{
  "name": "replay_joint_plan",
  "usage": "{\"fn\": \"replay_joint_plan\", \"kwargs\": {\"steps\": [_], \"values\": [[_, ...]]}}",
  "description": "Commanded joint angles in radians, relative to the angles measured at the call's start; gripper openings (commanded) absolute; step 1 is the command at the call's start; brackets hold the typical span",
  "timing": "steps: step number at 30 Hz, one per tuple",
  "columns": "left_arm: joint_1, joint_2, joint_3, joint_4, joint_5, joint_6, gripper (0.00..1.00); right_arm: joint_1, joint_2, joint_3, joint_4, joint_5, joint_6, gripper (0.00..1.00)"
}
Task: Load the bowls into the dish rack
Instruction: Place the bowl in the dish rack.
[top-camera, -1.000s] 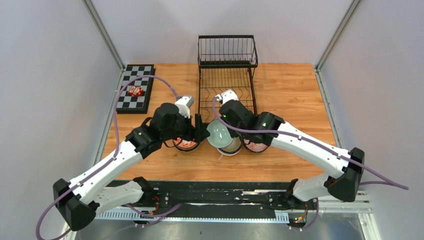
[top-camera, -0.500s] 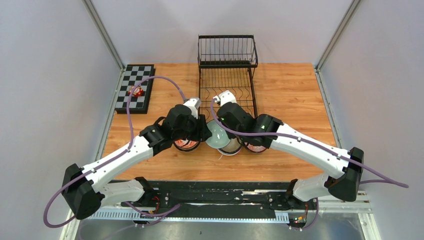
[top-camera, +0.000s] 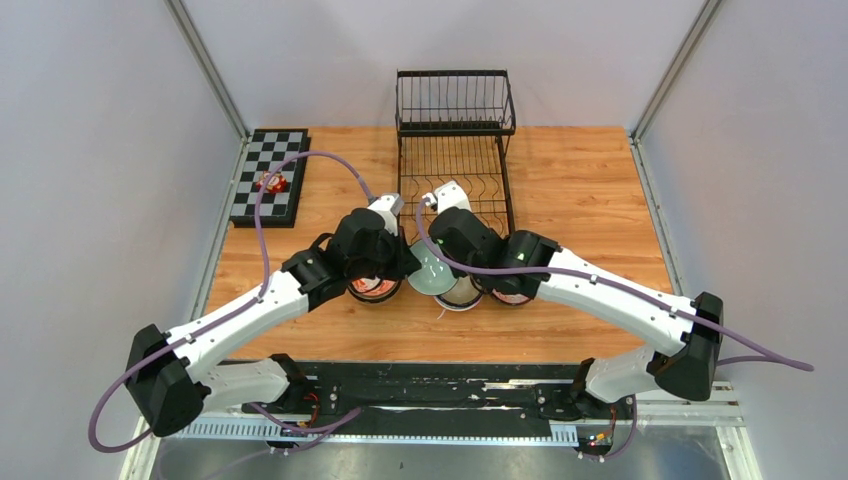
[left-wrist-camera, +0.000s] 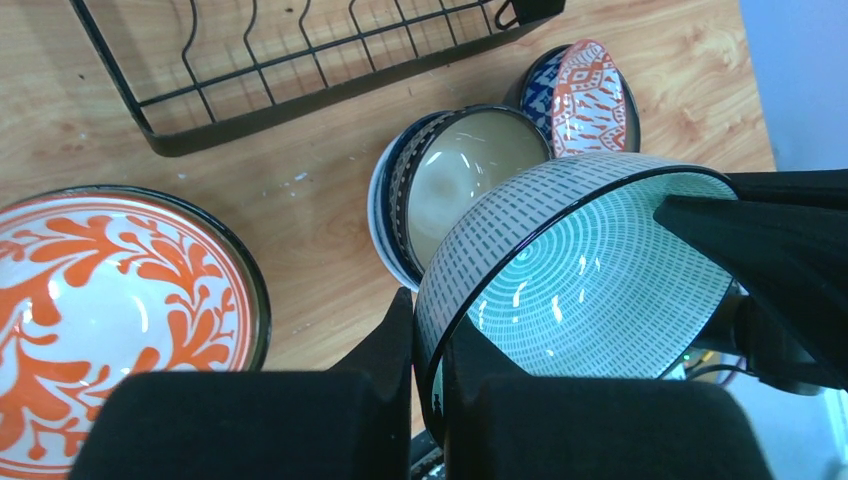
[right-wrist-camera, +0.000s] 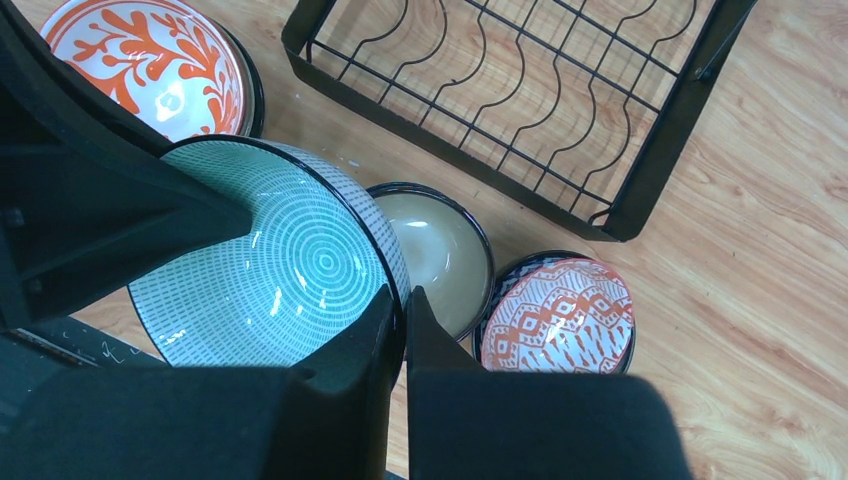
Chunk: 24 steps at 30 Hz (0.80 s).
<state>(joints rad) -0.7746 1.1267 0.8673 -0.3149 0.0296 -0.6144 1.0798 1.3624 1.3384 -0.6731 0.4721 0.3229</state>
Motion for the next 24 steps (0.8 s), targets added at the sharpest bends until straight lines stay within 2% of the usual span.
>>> {"fn": "replay_joint_plan", "kwargs": {"steps": [1,8,10,14,17,22,24], "values": [[-0.003,0.001,-0.012,0.035,0.004,-0.006,0.0,0.023,-0.004,0.03,0.021,0.027,0.013,0.03],[-0.003,-0.031,-0.019,0.047,0.012,-0.009,0.0,0.022,-0.027,0.005,0.029,-0.003,0.011,0.03],[-0.003,-0.04,-0.02,0.054,0.012,-0.009,0.0,0.023,-0.042,-0.006,0.032,-0.014,0.013,0.08],[-0.002,-0.057,-0.023,0.075,0.018,0.003,0.0,0.023,-0.103,-0.039,0.046,-0.042,0.015,0.31],[0.004,-0.064,-0.027,0.105,0.051,0.019,0.0,0.021,-0.167,-0.077,0.07,-0.073,0.023,0.56],[0.047,-0.067,-0.047,0.159,0.133,0.032,0.0,0.022,-0.282,-0.166,0.138,-0.139,0.041,0.79],[0.079,-0.081,-0.075,0.216,0.195,0.015,0.0,0.022,-0.321,-0.197,0.165,-0.179,0.048,0.85]]}}
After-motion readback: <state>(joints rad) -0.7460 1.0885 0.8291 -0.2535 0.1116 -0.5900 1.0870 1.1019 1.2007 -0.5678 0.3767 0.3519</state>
